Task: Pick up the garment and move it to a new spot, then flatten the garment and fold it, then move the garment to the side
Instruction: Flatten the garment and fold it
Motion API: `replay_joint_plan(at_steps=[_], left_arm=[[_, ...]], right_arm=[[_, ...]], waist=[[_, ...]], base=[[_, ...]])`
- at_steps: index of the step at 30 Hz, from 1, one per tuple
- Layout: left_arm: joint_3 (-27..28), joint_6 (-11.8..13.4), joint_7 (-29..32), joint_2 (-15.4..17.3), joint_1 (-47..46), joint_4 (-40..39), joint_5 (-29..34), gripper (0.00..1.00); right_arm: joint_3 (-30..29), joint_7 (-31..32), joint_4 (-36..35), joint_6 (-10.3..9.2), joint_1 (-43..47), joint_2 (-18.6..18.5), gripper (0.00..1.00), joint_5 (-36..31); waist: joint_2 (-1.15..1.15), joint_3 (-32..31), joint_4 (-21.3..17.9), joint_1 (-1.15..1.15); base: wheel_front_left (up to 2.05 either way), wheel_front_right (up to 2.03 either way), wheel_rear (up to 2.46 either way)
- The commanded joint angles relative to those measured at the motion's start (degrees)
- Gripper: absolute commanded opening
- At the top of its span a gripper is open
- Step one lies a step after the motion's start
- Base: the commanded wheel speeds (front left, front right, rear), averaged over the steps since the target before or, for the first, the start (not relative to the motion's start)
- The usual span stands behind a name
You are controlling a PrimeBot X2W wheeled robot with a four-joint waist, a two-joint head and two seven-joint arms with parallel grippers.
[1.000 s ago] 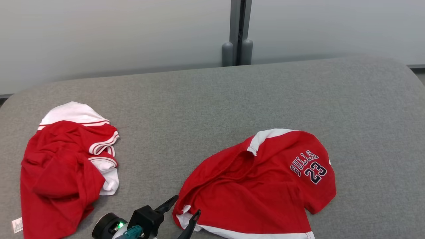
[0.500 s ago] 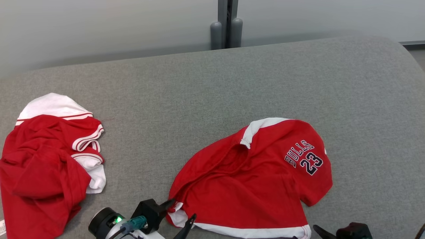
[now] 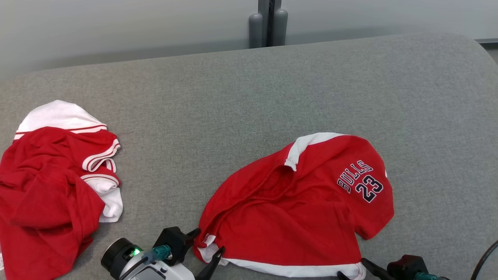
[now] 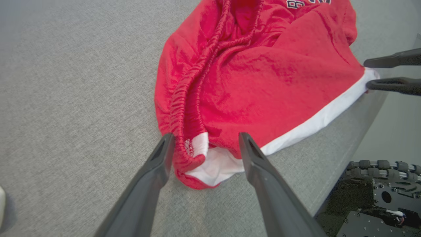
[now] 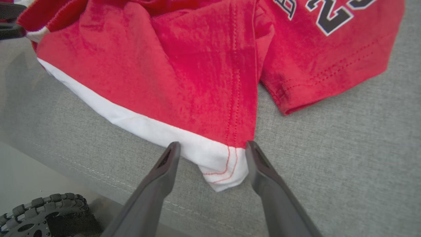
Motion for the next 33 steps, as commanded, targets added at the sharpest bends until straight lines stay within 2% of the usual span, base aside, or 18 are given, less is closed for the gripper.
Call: replay_joint_plan(at_steps=[1, 7, 15, 33], left_arm=[[0.0, 0.0, -0.06, 0.24, -1.01, 0.05, -0.3, 1.0], [0.11, 0.59, 0.87, 1.42, -0.06, -0.53, 0.05, 1.0], [-1.82, 0.8, 3.34, 1.35, 1.28, -6.22, -0.85, 1.0], [-0.64, 1.59, 3.93, 3.66, -1.33, -0.62, -1.07, 1.0]], right_arm=[[0.05, -0.6, 0.2, 0.01, -0.45, -0.13, 1.0, 0.26], [0.15, -1.13, 0.86, 0.01, -0.64, 0.04, 1.0, 0.42], [-0.03, -1.53, 1.15, 0.01, -0.7, 0.16, 1.0, 0.81], [1.62, -1.76, 2.52, 0.01, -2.82, 0.62, 1.0, 1.44]], waist=[[0.0, 0.09, -0.08, 0.0], [0.0, 0.56, -0.31, 0.0], [0.0, 0.69, 0.0, 0.0], [0.0, 2.92, -1.8, 0.0]], base=[[0.0, 0.0, 0.0], [0.0, 0.0, 0.0], [0.0, 0.0, 0.0], [0.0, 0.0, 0.0]])
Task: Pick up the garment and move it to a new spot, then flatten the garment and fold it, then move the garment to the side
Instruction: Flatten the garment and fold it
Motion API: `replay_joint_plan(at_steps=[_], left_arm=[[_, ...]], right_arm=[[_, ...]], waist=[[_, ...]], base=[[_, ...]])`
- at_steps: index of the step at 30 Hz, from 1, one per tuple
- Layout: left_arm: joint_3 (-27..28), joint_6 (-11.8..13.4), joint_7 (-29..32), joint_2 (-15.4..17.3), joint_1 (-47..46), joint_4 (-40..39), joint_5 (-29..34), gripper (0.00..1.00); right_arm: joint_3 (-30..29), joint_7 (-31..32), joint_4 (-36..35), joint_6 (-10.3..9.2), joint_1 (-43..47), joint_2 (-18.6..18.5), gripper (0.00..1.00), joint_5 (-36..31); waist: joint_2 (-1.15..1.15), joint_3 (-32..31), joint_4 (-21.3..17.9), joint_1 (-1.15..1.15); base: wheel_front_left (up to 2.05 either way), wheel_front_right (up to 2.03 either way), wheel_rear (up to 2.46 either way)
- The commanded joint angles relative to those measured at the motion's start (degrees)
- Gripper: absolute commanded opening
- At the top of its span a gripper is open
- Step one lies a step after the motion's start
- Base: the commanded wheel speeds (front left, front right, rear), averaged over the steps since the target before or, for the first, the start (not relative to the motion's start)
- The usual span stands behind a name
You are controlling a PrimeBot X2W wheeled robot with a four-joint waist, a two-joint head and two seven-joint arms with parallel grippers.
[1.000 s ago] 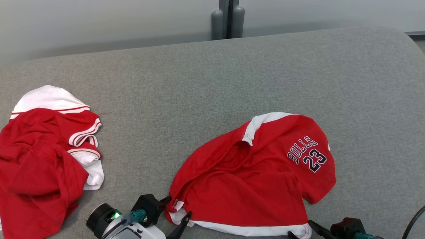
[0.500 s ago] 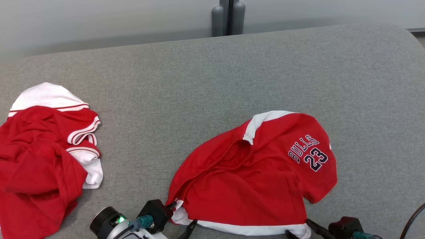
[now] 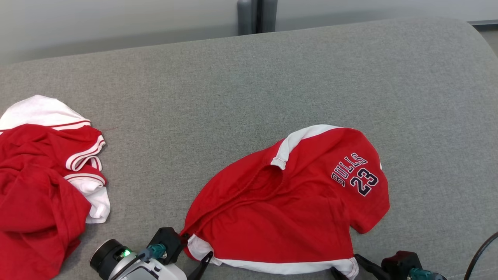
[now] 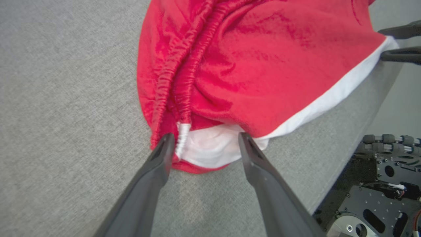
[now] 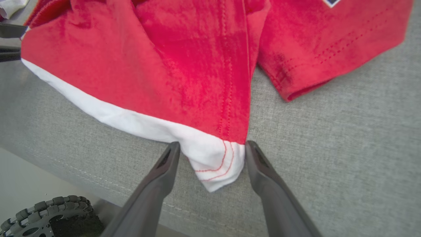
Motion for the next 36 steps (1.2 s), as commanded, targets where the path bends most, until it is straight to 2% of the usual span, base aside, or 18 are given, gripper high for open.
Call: replay_joint_plan(at_steps=[1, 8, 10, 12, 14, 15, 16, 17, 18, 19, 20, 22, 26, 29, 31, 36], left_arm=[[0.39, 0.36, -0.38, 0.33, -1.32, 0.87, -0.25, 1.0], [0.44, 0.4, -1.23, 0.0, -2.46, 3.08, -0.55, 1.0], [0.31, 0.29, -1.6, -0.13, -2.82, 4.0, -0.72, 0.89], [0.47, 0.35, -2.32, -0.57, -3.38, 4.75, -0.94, 0.84], [0.21, 0.27, -2.66, -0.78, -3.4, 5.6, -1.25, 0.65], [0.02, 0.21, -2.77, -0.91, -3.37, 5.92, -1.2, 0.5], [-0.19, 0.14, -2.84, -1.08, -3.36, 6.25, -1.43, 0.42], [-0.34, 0.05, -2.96, -1.25, -3.41, 6.54, -1.77, 0.3], [-0.38, 0.0, -3.04, -1.43, -3.41, 6.82, -2.0, 0.12], [-0.5, -0.09, -3.02, -1.55, -3.41, 7.1, -2.44, 0.0], [-0.59, -0.18, -3.14, -1.63, -3.4, 7.39, -2.61, 0.0], [-0.95, -0.29, -3.24, -1.87, -3.06, 7.99, -3.52, 0.0], [-1.07, -0.71, -3.76, -2.91, -1.85, 7.37, -7.32, 0.0], [-0.02, -1.01, -4.2, -4.19, -1.09, 3.92, -13.78, 0.0], [0.52, -1.27, -3.87, -4.81, -0.2, 0.0, -19.79, 0.0], [1.6, -1.41, -2.51, -3.05, -0.2, -12.88, -32.83, 0.0]], right_arm=[[0.18, -0.12, 0.27, 0.01, -0.98, 0.07, 1.0, 0.13], [1.74, 0.42, 1.63, 0.01, -2.6, 0.63, 1.0, 0.84], [2.55, 0.65, 2.27, 0.01, -3.25, 0.84, 1.0, 1.33], [3.14, 0.53, 2.97, 0.01, -4.11, 1.04, 1.0, 1.79], [3.45, 0.41, 3.74, 0.01, -4.78, 1.25, 1.0, 2.07], [3.75, 0.41, 4.24, 0.01, -5.08, 1.3, 1.0, 2.31], [4.13, 0.57, 4.75, 0.01, -5.3, 1.46, 1.0, 2.84], [4.45, 0.71, 5.09, 0.01, -5.49, 1.47, 0.8, 3.12], [4.75, 0.86, 5.43, 0.01, -5.7, 1.43, 0.6, 3.36], [5.04, 1.3, 5.89, 0.05, -5.8, 1.37, 0.36, 3.73], [5.45, 1.54, 6.26, 0.08, -5.86, 1.31, 0.21, 3.97], [5.63, 1.49, 6.61, 0.07, -5.84, 1.18, 0.02, 4.45], [5.89, 1.13, 5.23, 0.06, -5.63, -0.1, 0.0, 6.53], [3.73, -0.43, 1.02, 0.06, -5.15, -0.93, 0.0, 10.58], [1.43, -1.06, -4.22, 0.06, -4.19, -1.54, 0.0, 15.45], [-8.29, -0.73, -20.09, 0.06, -1.6, -7.47, 0.0, 25.74]], waist=[[0.0, 0.31, -0.14, 0.0], [0.0, 1.28, -0.19, 0.0], [0.0, 1.53, -0.18, 0.0], [0.0, 1.75, -0.24, 0.0], [0.0, 1.85, -0.29, 0.0], [0.0, 1.87, -0.3, 0.0], [0.0, 1.87, -0.3, 0.0], [0.0, 1.86, -0.3, 0.0], [0.0, 1.83, -0.29, 0.0], [0.0, 1.78, -0.29, 0.0], [0.0, 1.72, -0.27, 0.0], [0.0, 1.54, -0.3, 0.0], [0.0, 0.85, -0.41, 0.0], [0.0, -0.02, -0.46, 0.0], [0.0, -0.76, -0.54, 0.0], [0.0, -2.59, -1.13, 0.0]], base=[[0.0, 0.0, 0.0], [0.0, 0.0, 0.0], [0.0, 0.0, 0.0], [0.0, 0.0, 0.0], [0.0, 0.0, 0.0], [0.0, 0.0, 0.0], [0.0, 0.0, 0.0], [0.0, 0.0, 0.0], [0.0, 0.0, 0.0], [0.0, 0.0, 0.0], [0.0, 0.0, 0.0], [0.0, 0.0, 0.0], [0.0, 0.0, 0.0], [0.0, 0.0, 0.0], [0.0, 0.0, 0.0], [0.0, 0.0, 0.0]])
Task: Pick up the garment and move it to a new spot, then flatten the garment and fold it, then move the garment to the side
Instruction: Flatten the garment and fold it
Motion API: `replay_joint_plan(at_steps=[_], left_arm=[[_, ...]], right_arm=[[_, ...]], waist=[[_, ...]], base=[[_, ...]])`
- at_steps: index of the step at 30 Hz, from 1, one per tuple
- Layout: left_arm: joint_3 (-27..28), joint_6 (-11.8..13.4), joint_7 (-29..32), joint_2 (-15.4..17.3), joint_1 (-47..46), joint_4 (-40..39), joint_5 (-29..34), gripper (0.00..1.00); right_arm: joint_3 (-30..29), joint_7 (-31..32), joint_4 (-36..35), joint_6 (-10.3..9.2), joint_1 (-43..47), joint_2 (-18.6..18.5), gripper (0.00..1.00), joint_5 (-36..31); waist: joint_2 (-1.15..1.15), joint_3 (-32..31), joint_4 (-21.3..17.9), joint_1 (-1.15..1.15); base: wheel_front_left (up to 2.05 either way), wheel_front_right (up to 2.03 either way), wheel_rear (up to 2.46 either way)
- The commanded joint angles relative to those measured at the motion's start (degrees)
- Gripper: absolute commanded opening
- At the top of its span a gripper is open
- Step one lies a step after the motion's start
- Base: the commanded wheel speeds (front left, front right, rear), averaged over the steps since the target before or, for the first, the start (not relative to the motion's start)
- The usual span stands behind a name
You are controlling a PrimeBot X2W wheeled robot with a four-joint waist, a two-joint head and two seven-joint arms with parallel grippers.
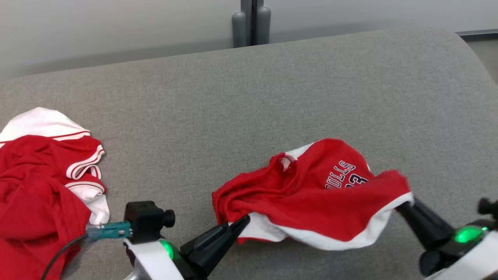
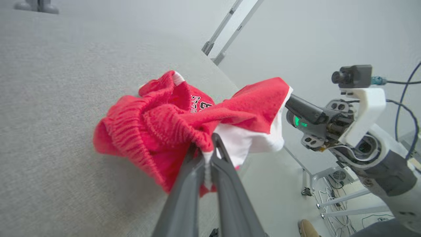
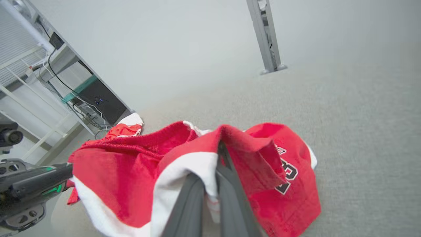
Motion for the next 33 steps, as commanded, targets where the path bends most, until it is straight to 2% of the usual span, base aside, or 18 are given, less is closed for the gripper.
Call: replay_joint_plan(at_steps=[1, 8, 12, 17, 21, 25, 28, 32, 33], left_arm=[[0.95, -0.23, 0.11, 0.52, -0.69, -2.83, -2.51, 0.0], [3.72, -0.26, -0.58, 0.6, -3.95, -15.05, -13.99, 0.0], [4.31, -0.26, -1.16, -0.9, -6.49, -18.74, -16.57, 0.0], [4.95, 0.34, -0.11, -1.42, -10.8, -19.82, -16.93, 0.0], [7.3, 1.86, 0.83, -1.54, -18.81, -13.96, -14.89, 0.0], [7.69, 2.18, 2.14, -2.58, -30.0, -1.74, -12.04, 0.0], [7.56, 2.53, 1.65, -4.17, -39.58, 10.32, -9.0, 0.0], [9.18, 3.64, -2.12, -6.28, -53.27, 26.86, -4.39, 0.0], [9.81, 4.0, -3.61, -6.46, -56.6, 30.44, -3.21, 0.0]], right_arm=[[-2.56, 0.26, -3.56, 0.12, 0.7, -1.18, 0.0, 2.51], [-18.41, 3.07, -18.97, 0.11, 0.79, -5.38, 0.0, 14.32], [-22.86, 4.05, -21.87, 0.11, -0.76, -6.34, 0.0, 17.31], [-24.16, 4.97, -20.98, 0.12, -4.9, -7.46, 0.0, 15.55], [-19.64, 5.99, -15.42, 0.11, -14.98, -7.77, 0.0, 11.46], [-13.64, 6.89, -3.13, 0.09, -29.6, -2.93, 0.0, 5.57], [-11.34, 6.47, 8.62, 0.12, -41.48, 5.0, 0.0, -0.19], [-13.95, 1.91, 25.28, 0.11, -58.07, 16.17, 0.0, -7.36], [-15.86, 0.09, 29.45, 0.04, -62.08, 17.41, 0.0, -8.44]], waist=[[0.0, -0.75, -0.38, 0.0], [0.0, -2.41, -0.86, 0.0], [0.0, -2.27, -0.77, 0.0], [0.0, -1.04, -0.88, 0.0], [0.0, 0.46, -1.1, 0.0], [0.0, 1.37, -0.48, 0.0], [0.0, 2.31, 0.02, 0.0], [0.0, 5.3, -0.72, 0.0], [0.0, 6.52, -1.22, 0.0]], base=[[0.0, 0.0, 0.0], [0.0, 0.0, 0.0], [0.0, 0.0, 0.0], [0.0, 0.0, 0.0], [0.0, 0.0, 0.0], [0.0, 0.0, 0.0], [0.0, 0.0, 0.0], [0.0, 0.0, 0.0], [0.0, 0.0, 0.0]])
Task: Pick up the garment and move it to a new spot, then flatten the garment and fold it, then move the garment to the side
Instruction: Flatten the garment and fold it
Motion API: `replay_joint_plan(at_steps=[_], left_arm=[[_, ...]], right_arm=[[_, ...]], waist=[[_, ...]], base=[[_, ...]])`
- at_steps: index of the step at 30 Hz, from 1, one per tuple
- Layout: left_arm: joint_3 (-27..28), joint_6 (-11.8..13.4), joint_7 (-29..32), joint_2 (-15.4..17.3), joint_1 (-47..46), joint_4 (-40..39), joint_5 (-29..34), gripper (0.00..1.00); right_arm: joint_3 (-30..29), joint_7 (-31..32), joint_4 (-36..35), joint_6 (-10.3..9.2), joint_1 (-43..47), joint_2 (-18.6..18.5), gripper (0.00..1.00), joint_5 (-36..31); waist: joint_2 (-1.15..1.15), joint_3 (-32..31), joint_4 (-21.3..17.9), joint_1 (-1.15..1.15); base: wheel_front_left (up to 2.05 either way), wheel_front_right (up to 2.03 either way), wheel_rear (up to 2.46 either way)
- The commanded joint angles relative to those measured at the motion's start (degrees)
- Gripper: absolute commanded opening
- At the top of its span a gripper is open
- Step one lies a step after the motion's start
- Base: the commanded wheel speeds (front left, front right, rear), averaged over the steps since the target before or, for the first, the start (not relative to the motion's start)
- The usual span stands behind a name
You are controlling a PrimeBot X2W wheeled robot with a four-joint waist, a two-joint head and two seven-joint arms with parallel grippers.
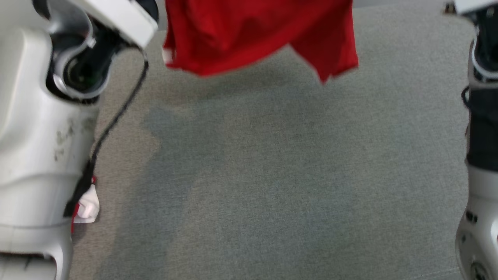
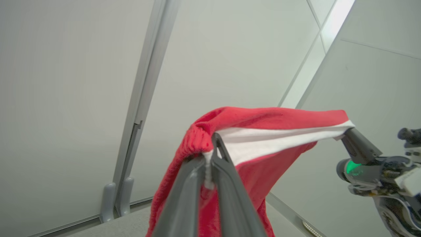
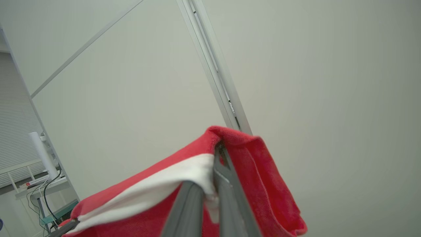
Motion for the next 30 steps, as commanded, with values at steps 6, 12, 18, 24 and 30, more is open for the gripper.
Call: replay_joint_plan(at_steps=[6, 12, 18, 24, 30], left_arm=[[1.19, -1.07, -17.07, -0.58, -16.64, 19.8, 9.57, 0.0], [-2.28, -3.69, -29.99, -0.66, -16.62, 31.33, 12.44, 0.0], [-6.41, -3.82, -33.53, 1.76, -5.72, 28.66, 4.89, 0.0], [-14.66, -3.86, -34.32, 6.79, 8.84, 16.48, -0.96, 0.0], [-18.85, -3.86, -34.57, 10.04, 18.96, 7.89, 0.16, 0.0]], right_arm=[[2.4, -19.59, 20.8, -0.11, -20.29, 1.17, 0.0, 4.7], [16.27, -24.16, 27.76, -0.01, -19.41, 1.28, 0.0, 12.66], [23.4, -24.39, 24.36, 0.02, -7.3, 1.3, 0.0, 14.09], [26.5, -24.37, 13.68, 0.03, 8.81, -3.58, 0.0, 15.74], [27.37, -24.38, 5.27, 0.04, 20.11, -9.11, 0.0, 17.82]], waist=[[0.0, 5.74, -2.7, 0.0], [0.0, 8.67, -4.37, 0.0], [0.0, 11.78, -4.64, 0.0], [0.0, 11.67, -3.39, 0.0], [0.0, 9.36, -2.14, 0.0]], base=[[0.0, 0.0, 0.0], [0.0, 0.0, 0.0], [0.0, 0.0, 0.0], [0.0, 0.0, 0.0], [0.0, 0.0, 0.0]])
